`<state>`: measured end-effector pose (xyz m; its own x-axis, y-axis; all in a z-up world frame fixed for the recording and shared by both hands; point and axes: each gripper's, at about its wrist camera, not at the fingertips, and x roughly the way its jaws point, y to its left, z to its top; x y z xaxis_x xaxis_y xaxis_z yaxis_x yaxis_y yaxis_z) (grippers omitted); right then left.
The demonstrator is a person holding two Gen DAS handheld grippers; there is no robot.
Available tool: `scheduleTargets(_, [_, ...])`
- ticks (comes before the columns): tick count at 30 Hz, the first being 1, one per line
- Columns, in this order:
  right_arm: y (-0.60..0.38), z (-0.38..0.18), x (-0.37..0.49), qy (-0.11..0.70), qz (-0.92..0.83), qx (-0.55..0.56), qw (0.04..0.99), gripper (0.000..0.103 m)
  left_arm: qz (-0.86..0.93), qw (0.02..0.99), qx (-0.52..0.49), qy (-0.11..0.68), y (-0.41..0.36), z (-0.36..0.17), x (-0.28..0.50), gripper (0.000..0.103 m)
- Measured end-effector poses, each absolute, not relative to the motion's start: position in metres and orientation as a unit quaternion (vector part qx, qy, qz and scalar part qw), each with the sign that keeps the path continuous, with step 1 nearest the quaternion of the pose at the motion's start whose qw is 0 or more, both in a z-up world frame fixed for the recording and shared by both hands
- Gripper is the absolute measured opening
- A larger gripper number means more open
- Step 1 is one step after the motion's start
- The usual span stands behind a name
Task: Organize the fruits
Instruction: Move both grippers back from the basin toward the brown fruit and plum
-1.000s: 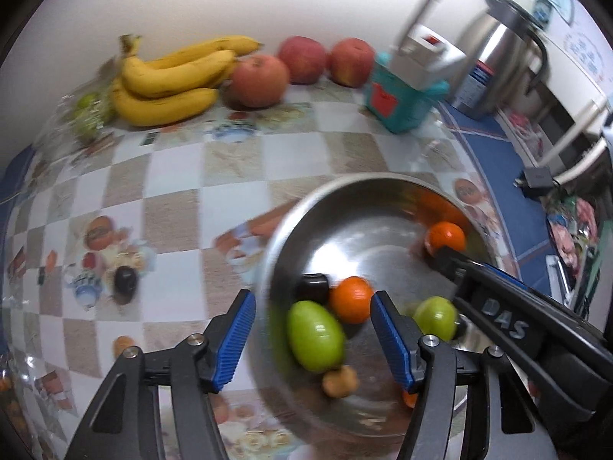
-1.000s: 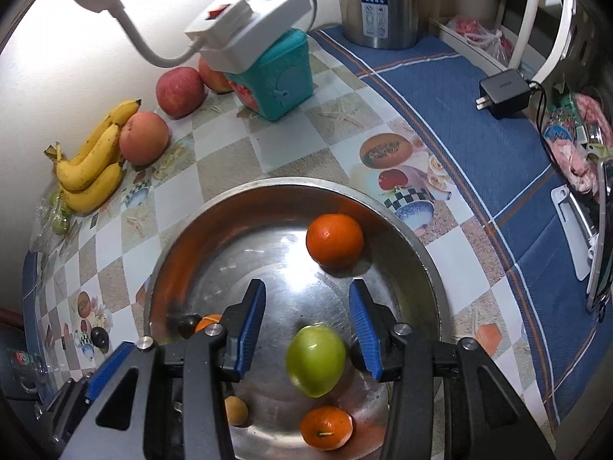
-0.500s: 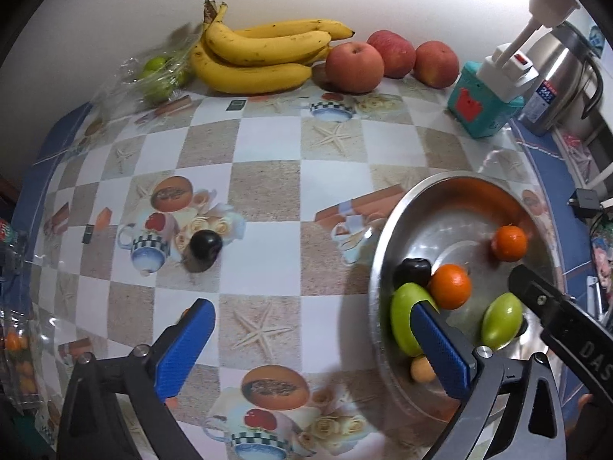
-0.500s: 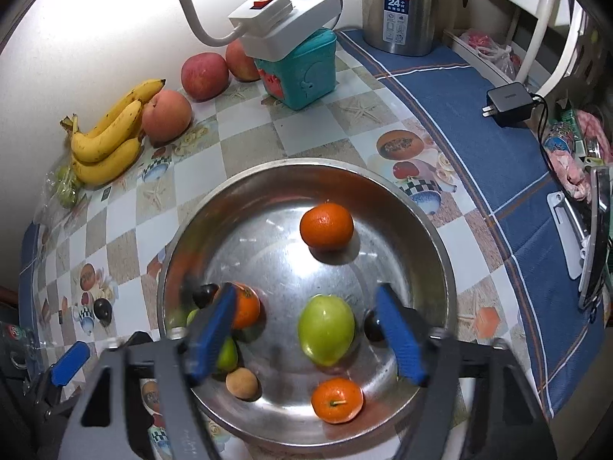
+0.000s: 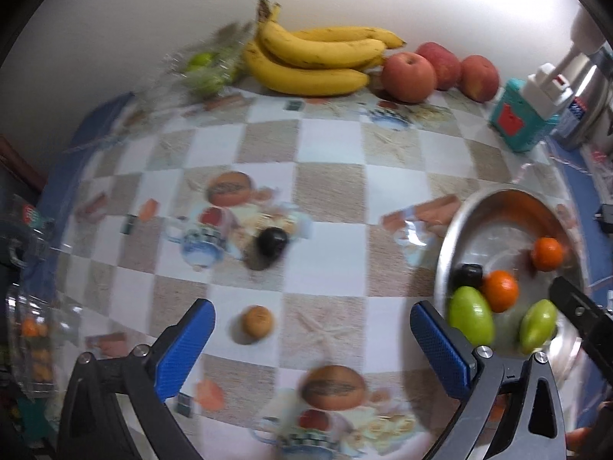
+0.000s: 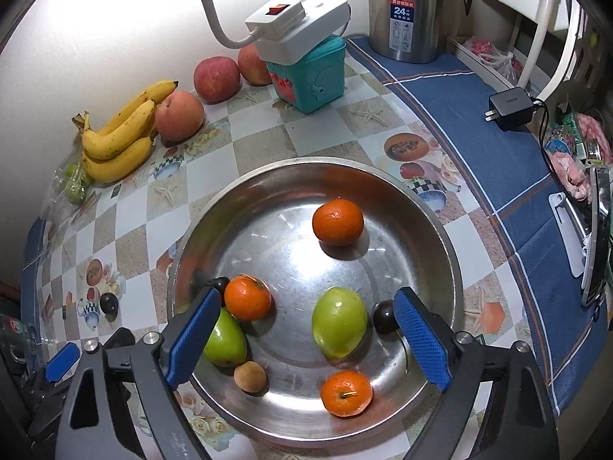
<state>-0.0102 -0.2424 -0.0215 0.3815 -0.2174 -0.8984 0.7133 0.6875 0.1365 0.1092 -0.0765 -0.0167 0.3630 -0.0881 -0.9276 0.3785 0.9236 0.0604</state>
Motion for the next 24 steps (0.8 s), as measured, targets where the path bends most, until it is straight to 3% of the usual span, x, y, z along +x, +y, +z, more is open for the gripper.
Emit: scheduleTargets(24, [-0.152, -0.028, 0.036, 0.519, -0.199, 0.188, 0.810, 0.092, -0.063, 0.828, 0.143, 0.538, 0.002, -0.008, 0.143, 0.103])
